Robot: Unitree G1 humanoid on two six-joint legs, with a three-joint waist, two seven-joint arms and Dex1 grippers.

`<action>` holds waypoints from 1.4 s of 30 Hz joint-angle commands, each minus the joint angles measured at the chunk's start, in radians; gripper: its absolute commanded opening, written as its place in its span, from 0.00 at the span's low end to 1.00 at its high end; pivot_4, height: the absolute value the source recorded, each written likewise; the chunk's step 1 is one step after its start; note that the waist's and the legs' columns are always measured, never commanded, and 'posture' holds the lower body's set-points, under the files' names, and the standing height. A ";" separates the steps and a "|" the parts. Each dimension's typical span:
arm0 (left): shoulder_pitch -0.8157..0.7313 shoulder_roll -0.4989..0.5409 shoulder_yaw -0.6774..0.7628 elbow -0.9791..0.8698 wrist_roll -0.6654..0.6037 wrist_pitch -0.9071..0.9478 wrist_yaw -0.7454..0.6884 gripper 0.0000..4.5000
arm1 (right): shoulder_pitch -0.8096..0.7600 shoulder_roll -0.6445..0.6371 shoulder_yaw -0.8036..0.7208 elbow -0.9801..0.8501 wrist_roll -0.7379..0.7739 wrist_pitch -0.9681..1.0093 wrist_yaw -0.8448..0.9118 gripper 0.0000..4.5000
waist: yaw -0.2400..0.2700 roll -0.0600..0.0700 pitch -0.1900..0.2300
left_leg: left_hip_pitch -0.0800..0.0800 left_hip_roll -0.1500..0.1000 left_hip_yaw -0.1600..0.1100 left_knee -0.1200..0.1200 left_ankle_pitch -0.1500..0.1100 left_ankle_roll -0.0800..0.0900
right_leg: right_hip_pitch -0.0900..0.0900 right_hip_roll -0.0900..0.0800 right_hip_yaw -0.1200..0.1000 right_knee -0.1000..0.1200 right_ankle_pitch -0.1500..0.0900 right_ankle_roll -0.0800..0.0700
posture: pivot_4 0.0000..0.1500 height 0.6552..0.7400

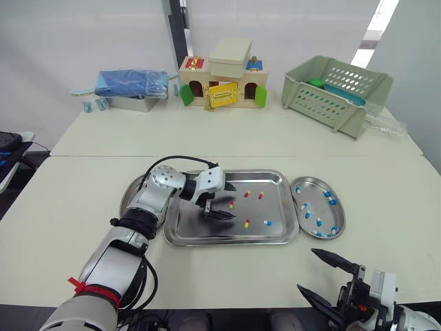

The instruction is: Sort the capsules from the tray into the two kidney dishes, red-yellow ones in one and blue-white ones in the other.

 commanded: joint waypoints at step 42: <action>-0.028 -0.022 -0.002 -0.021 0.085 0.033 -0.021 0.10 | 0.028 -0.056 0.031 -0.059 0.000 -0.024 -0.042 1.00 | 0.000 0.000 0.000 | 0.000 0.000 0.000 0.000 0.000 0.000 | 0.000 0.000 0.000 0.000 0.000 0.000 | 1.00 1.00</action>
